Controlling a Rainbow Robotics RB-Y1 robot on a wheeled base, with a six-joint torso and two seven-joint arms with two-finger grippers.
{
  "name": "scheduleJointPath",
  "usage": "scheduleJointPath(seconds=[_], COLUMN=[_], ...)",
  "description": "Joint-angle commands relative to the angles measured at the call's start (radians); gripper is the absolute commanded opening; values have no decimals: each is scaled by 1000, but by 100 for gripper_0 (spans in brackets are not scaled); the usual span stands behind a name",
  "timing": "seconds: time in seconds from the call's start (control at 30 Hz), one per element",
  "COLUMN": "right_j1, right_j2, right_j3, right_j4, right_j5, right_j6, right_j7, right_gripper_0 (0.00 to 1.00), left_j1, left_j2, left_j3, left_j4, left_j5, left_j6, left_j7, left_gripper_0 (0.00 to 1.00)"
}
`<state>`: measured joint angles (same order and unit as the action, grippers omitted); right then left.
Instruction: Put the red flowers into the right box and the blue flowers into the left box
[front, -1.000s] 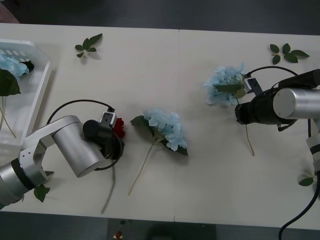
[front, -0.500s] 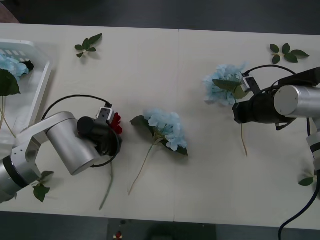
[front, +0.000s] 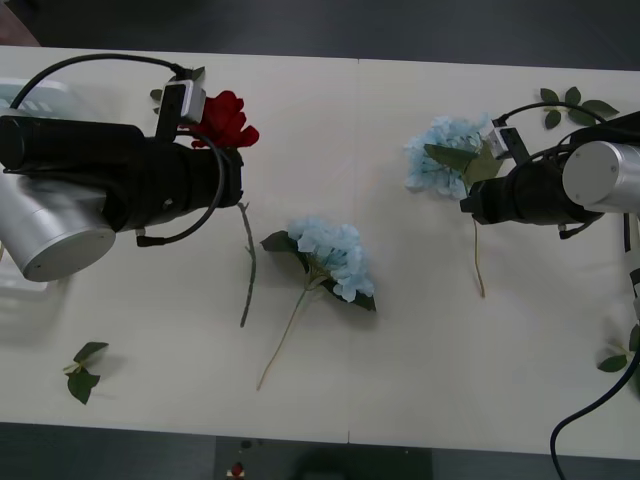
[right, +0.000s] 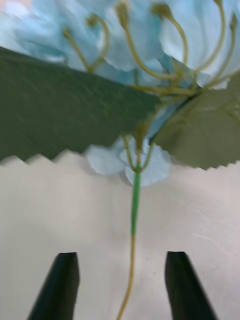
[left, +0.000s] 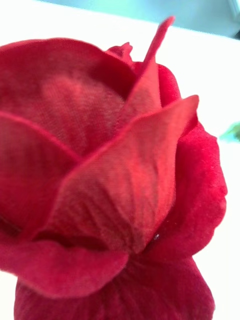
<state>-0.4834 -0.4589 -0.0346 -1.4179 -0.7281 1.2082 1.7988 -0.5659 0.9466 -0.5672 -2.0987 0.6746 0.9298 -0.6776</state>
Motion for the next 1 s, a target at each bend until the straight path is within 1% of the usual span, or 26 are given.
scheduleJointPath(seconds=[0.03,0.17,0.3,0.43,0.57,0.7,0.83,1.0], right_j1=[-18,-17,-18,-18,-18,-18,-18,-18], right_j2=[-38,-60,-61,-61,-61,-61,-64,-64], right_j3=[-1,-47,-143,-252,-357,-422,-469,-502], right_j4=[-61,-95,-105,-105,-105,-105,-104,-105], right_j5=[-59,-149,-241,-347,-453,-533,-654,-757], right_j6=[16,77,172,286,398,468,527,567], right_j7=[44,93,205,307,401,447,441,424], right_gripper_0=[94,94,94,94,94,94,94,94], left_j1=[-65,-126,-206,-287,-373,-440,-499,-529], left_j2=[-71,-164,-265,-387,-517,-594,-680,-729], left_j3=[30,30,30,30,30,30,33,32], left_j4=[-58,-56,-27,36,137,230,322,394], left_j5=[-55,-135,-158,-185,-236,-247,-294,-320], left_j6=[-23,-32,-32,-32,-32,-32,-36,-85], left_j7=[64,67,69,70,78,86,130,161], left_gripper_0=[0,0,0,0,0,0,0,0])
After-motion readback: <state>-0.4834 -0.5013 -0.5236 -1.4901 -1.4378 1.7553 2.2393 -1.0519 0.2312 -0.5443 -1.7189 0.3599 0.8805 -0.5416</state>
